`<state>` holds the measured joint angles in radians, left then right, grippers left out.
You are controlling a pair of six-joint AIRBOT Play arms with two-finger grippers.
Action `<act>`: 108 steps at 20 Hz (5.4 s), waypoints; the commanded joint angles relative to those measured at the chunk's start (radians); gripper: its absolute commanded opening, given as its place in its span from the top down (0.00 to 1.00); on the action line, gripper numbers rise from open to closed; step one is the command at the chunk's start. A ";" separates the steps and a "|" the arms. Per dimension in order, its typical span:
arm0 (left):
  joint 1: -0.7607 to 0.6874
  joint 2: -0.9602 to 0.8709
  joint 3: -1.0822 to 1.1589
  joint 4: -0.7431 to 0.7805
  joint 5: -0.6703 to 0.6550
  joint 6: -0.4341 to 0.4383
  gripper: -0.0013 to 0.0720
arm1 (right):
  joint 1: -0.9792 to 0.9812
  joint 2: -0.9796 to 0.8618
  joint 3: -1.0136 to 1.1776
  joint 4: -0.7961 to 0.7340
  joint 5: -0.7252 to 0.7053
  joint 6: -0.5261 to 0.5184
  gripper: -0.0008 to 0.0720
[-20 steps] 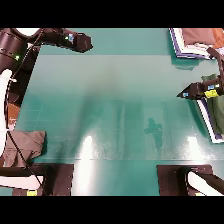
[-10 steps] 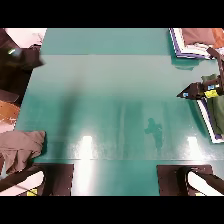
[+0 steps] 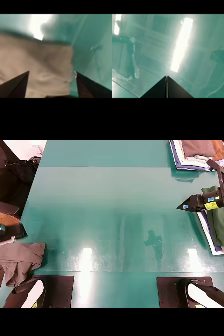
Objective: Fold the shirts.
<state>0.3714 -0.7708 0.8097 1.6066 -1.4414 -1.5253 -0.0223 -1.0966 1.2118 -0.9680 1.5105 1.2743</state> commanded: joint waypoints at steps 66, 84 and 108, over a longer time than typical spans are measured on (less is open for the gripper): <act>-0.552 -0.884 0.483 -0.645 0.323 0.266 0.94 | 0.000 -0.010 0.486 0.000 -0.059 0.090 0.96; -0.552 -0.652 0.602 -0.425 0.283 0.216 0.94 | 0.642 -0.307 -0.295 0.418 -0.484 -0.106 0.21; -0.551 -0.192 0.897 -0.139 0.391 0.190 0.94 | 0.010 0.258 -0.088 0.022 -0.421 0.050 0.97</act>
<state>-0.1806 -1.0462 1.6680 1.4471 -1.1126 -1.3354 0.1116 -0.9276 1.0584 -0.9211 1.0424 1.3445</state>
